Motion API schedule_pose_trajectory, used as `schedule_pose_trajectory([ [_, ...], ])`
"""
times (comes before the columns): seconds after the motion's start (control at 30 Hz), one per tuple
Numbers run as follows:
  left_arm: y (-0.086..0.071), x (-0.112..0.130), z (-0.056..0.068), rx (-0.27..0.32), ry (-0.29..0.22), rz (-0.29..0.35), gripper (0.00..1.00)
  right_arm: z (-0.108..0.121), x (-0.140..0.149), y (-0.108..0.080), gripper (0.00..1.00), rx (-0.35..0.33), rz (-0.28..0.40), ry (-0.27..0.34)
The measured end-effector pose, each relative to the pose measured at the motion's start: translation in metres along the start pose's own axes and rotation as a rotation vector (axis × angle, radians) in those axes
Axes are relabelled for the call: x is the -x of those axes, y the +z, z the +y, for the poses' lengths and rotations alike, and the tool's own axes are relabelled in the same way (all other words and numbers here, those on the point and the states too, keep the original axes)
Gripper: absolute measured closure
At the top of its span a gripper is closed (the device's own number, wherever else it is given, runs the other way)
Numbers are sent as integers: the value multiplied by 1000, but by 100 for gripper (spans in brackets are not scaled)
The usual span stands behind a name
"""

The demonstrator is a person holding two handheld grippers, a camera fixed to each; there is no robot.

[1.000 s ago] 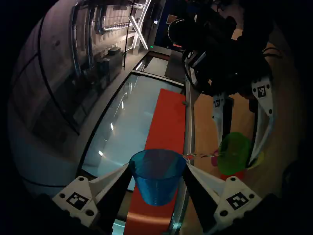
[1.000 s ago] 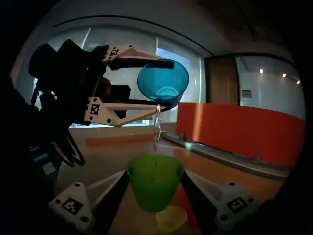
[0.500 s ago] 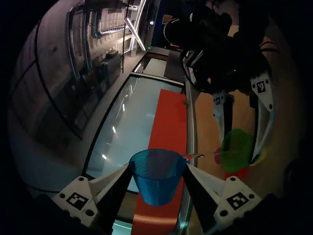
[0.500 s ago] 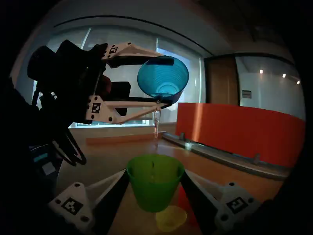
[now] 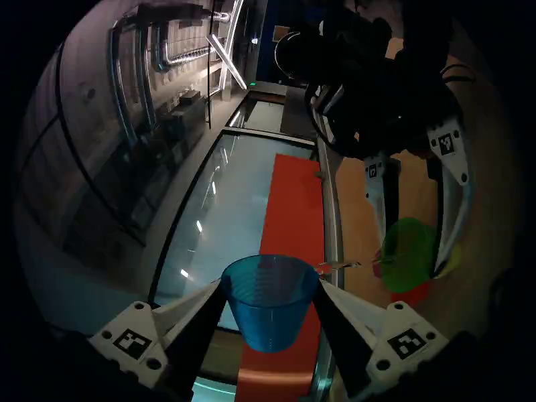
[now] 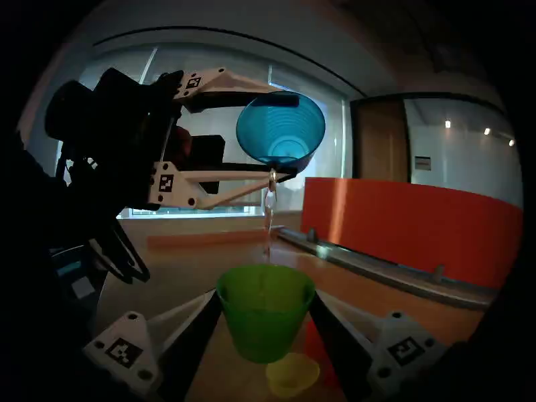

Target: Pour water

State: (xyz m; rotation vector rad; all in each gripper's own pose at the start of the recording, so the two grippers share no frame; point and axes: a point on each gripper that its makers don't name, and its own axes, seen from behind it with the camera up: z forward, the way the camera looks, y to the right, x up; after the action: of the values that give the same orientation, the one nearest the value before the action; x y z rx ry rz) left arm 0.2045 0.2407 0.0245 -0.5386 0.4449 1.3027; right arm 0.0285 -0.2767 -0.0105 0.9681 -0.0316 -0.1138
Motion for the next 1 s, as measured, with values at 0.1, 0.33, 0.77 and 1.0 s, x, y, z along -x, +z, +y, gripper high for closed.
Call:
schedule_pose_trajectory([
  [0.1,0,-2,-1,-1,13,5,14,0,0,0,9,0,1,0],
  [0.33,0,-2,-5,-8,49,-1,14,0,0,-1,9,2,4,1],
  [0.77,4,-7,-10,-15,99,11,14,2,-2,-2,9,6,7,2],
  [1.0,2,-11,-10,-20,158,12,14,2,-4,-1,9,7,9,-1],
])
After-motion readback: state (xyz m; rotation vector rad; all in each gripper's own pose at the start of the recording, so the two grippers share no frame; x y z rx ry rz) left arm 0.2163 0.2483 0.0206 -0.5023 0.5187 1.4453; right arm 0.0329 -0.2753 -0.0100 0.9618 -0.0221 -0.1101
